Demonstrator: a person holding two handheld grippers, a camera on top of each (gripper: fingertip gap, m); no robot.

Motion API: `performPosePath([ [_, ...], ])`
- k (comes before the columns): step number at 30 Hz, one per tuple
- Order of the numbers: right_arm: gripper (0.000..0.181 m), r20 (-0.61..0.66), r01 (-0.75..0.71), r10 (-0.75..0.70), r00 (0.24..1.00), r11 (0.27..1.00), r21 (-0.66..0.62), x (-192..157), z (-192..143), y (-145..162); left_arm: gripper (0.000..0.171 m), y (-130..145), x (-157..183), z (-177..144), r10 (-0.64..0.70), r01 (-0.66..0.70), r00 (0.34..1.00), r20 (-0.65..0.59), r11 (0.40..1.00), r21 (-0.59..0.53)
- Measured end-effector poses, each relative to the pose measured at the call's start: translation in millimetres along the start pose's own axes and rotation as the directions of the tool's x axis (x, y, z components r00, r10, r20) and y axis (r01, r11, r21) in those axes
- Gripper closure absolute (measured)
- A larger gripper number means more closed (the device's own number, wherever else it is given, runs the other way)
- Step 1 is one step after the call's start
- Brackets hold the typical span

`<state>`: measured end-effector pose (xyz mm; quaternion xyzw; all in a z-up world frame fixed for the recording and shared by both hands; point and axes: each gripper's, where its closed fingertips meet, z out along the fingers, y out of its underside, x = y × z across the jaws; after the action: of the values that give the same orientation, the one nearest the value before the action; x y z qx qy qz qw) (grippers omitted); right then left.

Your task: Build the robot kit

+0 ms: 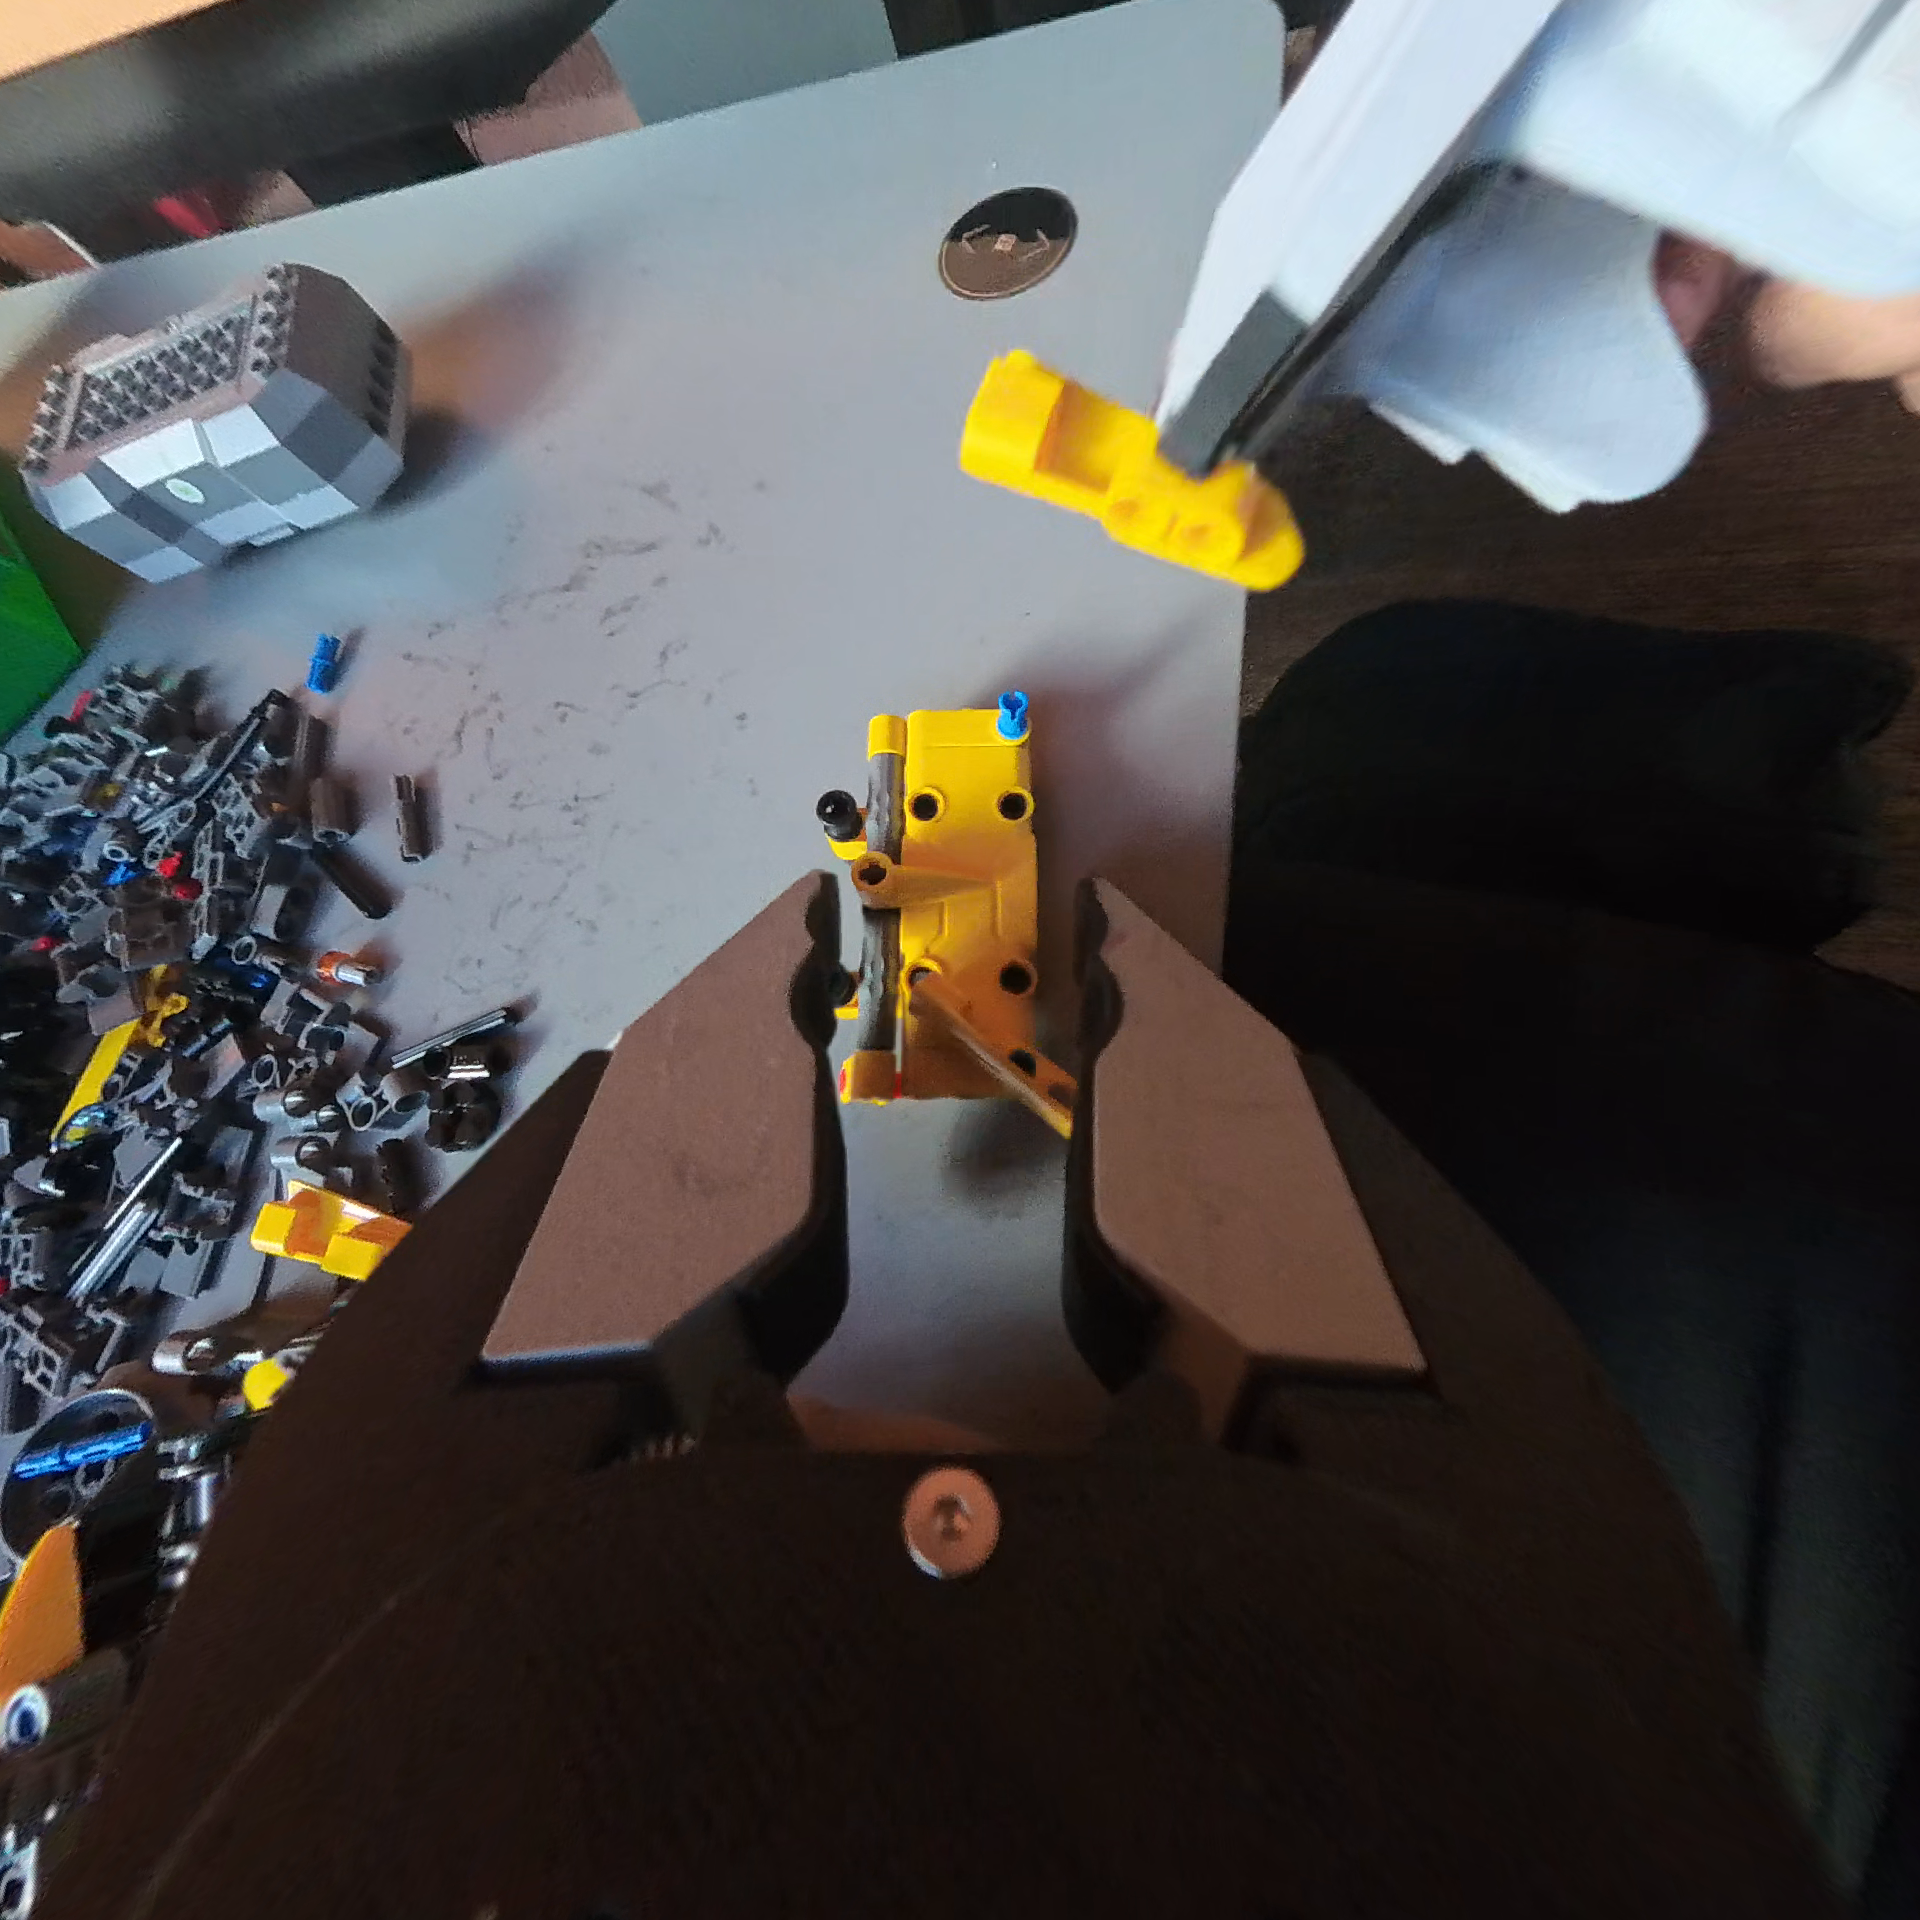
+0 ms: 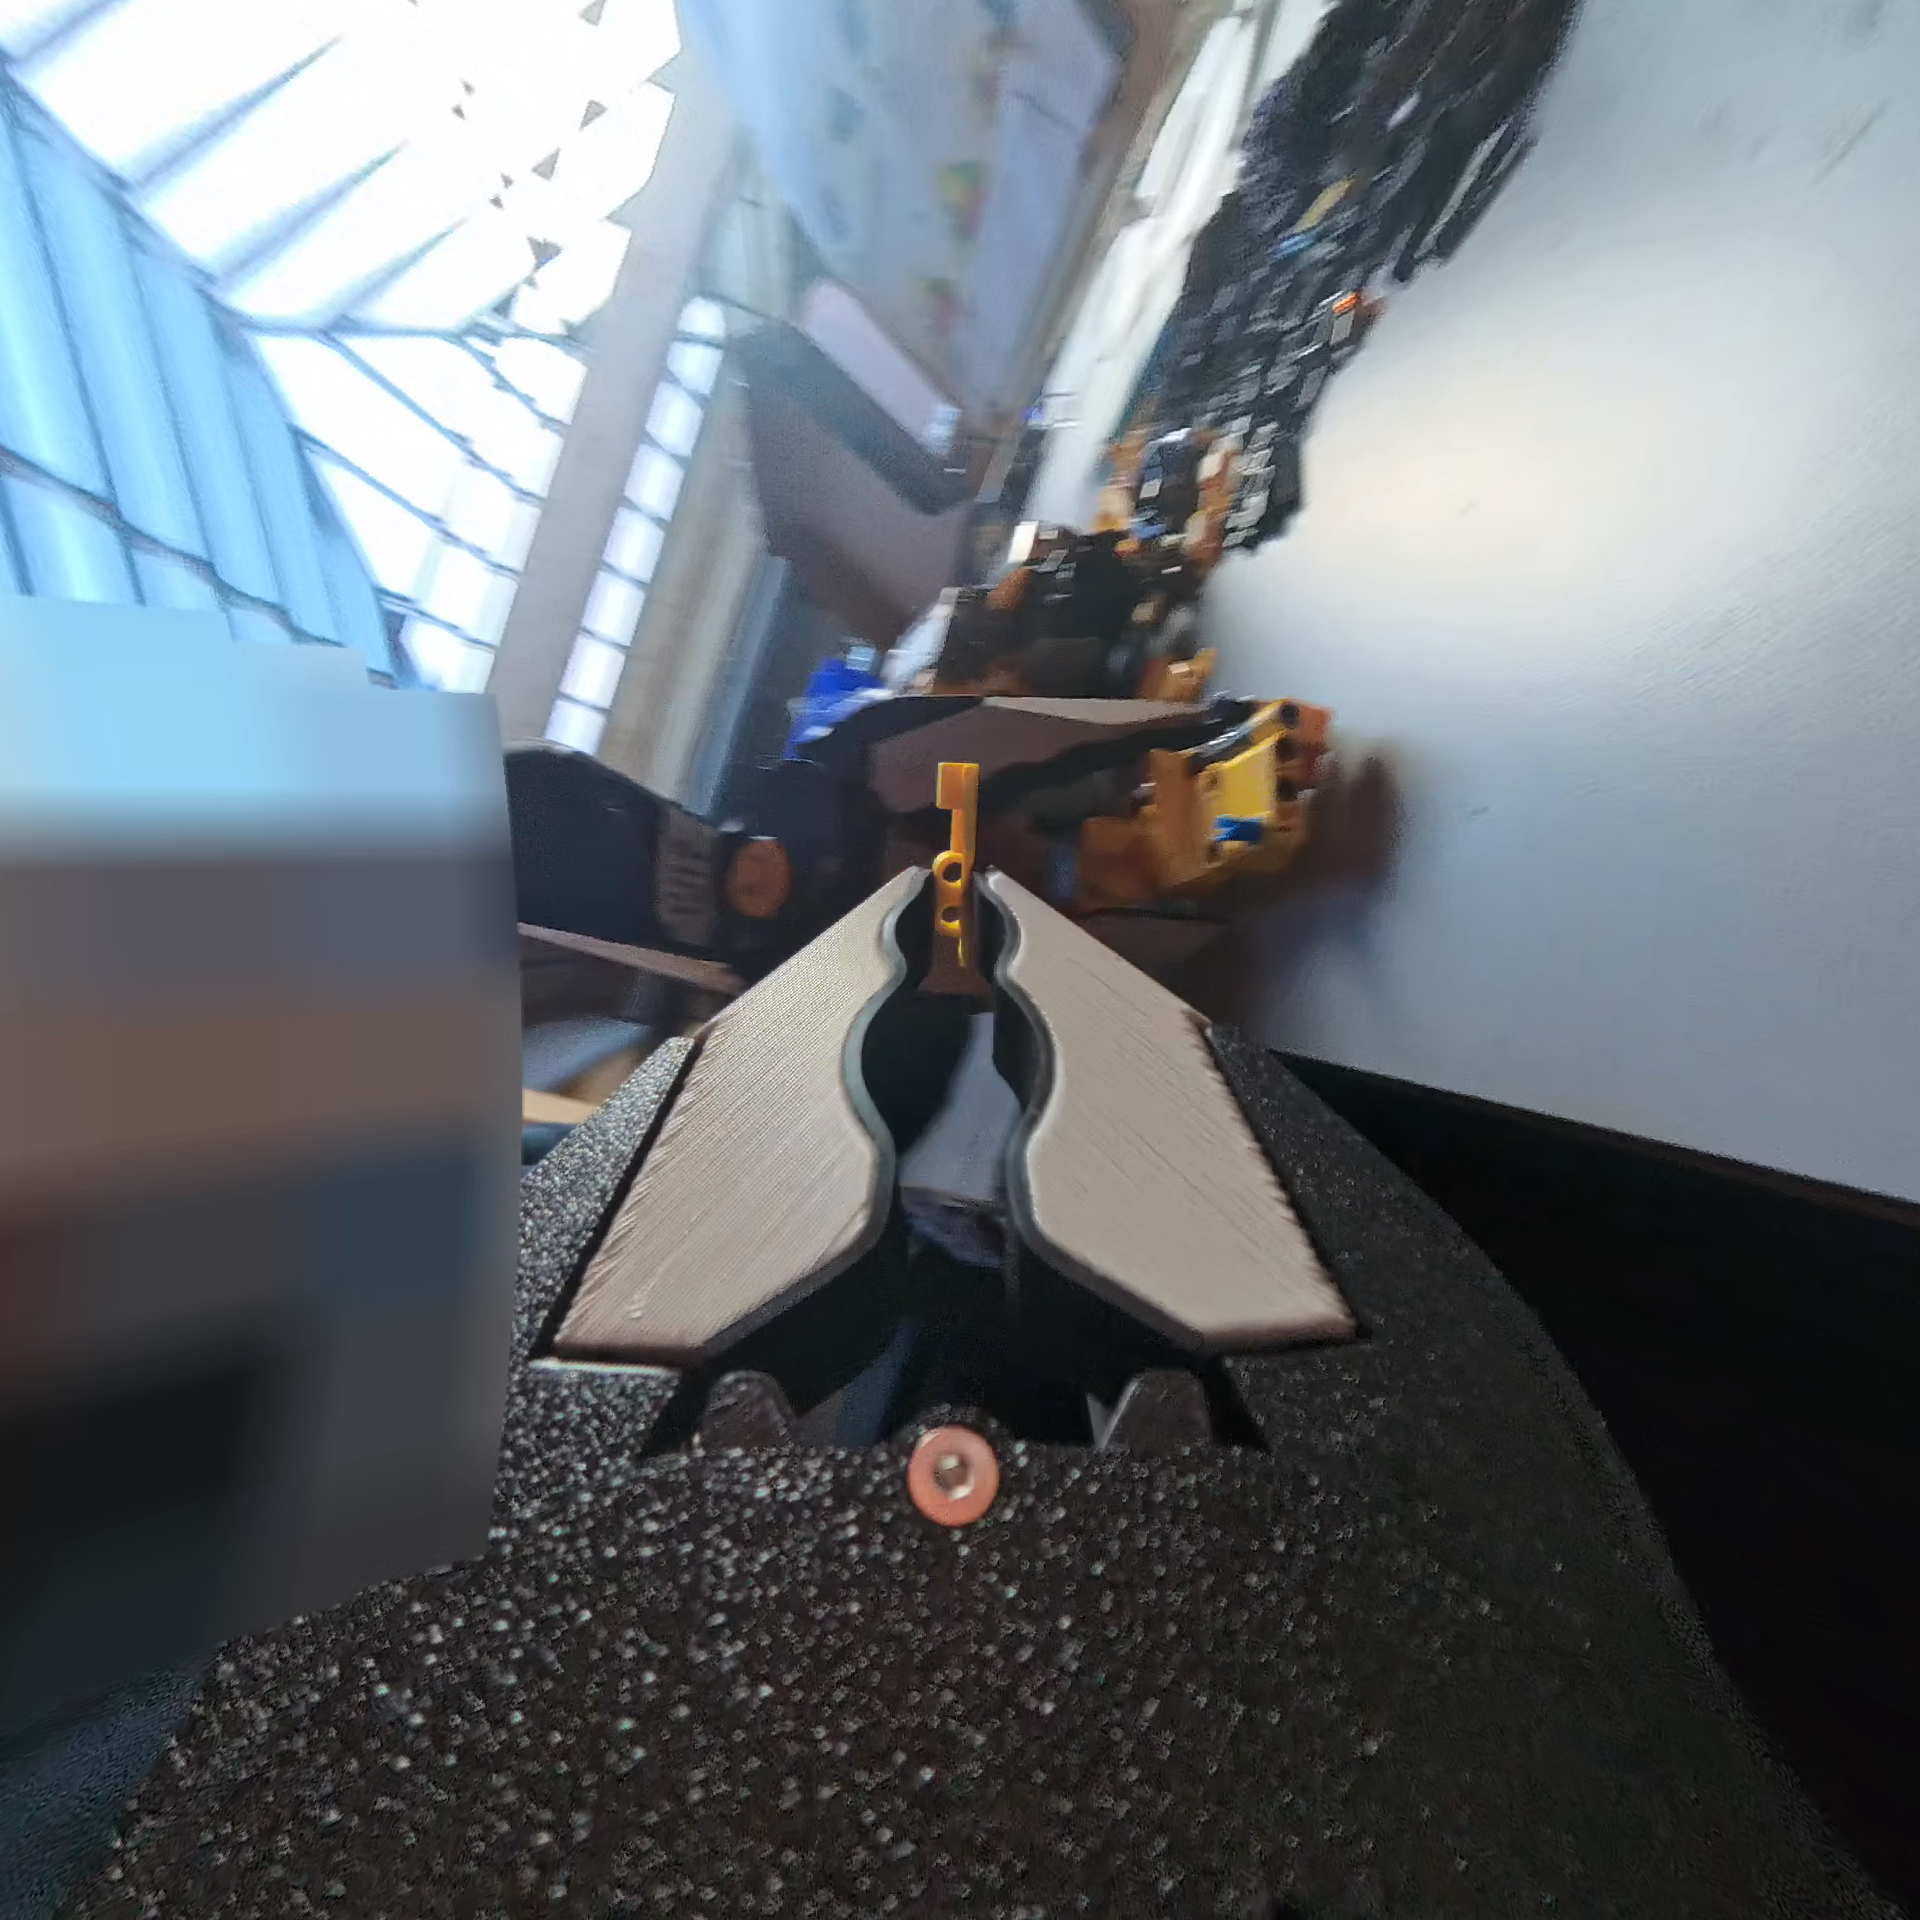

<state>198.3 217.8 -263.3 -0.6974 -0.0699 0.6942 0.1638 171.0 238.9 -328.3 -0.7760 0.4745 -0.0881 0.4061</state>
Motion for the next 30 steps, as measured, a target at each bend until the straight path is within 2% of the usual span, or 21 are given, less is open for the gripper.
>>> performPosePath([
  [2,0.175,-0.165,0.117,-0.118,0.979,0.993,-0.021,14.5,-0.6,-3.4,0.133,0.2,-0.4,1.0,-0.007,0.007,1.0,-0.004,1.0,-0.002],
  [4,0.175,-0.309,0.216,-0.225,0.924,0.974,-0.063,28.8,-3.0,-6.9,0.141,0.9,-1.6,1.9,-0.004,0.004,1.0,0.0,1.0,-0.005],
  [7,0.175,-0.408,0.284,-0.3,0.863,0.954,-0.101,41.2,-3.1,-8.8,0.141,1.0,-2.7,2.6,-0.015,0.015,1.0,0.002,1.0,-0.007],
  [11,0.175,-0.451,0.31,-0.325,0.831,0.944,-0.11,52.0,1.0,-4.3,0.141,0.7,-4.0,3.7,-0.036,0.037,0.999,0.012,0.999,-0.015],
  [19,0.175,-0.443,0.381,-0.358,0.822,0.924,-0.04,51.1,7.3,-3.3,0.141,0.6,-4.3,3.7,-0.052,0.052,0.999,-0.006,0.998,-0.019],
  [24,0.175,-0.513,0.483,-0.433,0.741,0.875,-0.041,47.9,2.3,-10.9,0.141,0.4,-4.2,3.8,-0.05,0.05,0.999,0.011,0.999,-0.014],
  [30,0.175,-0.586,0.575,-0.536,0.607,0.806,-0.142,52.0,0.6,-10.6,0.141,-1.0,-1.4,4.1,-0.042,0.042,0.999,0.01,0.999,-0.012],
])
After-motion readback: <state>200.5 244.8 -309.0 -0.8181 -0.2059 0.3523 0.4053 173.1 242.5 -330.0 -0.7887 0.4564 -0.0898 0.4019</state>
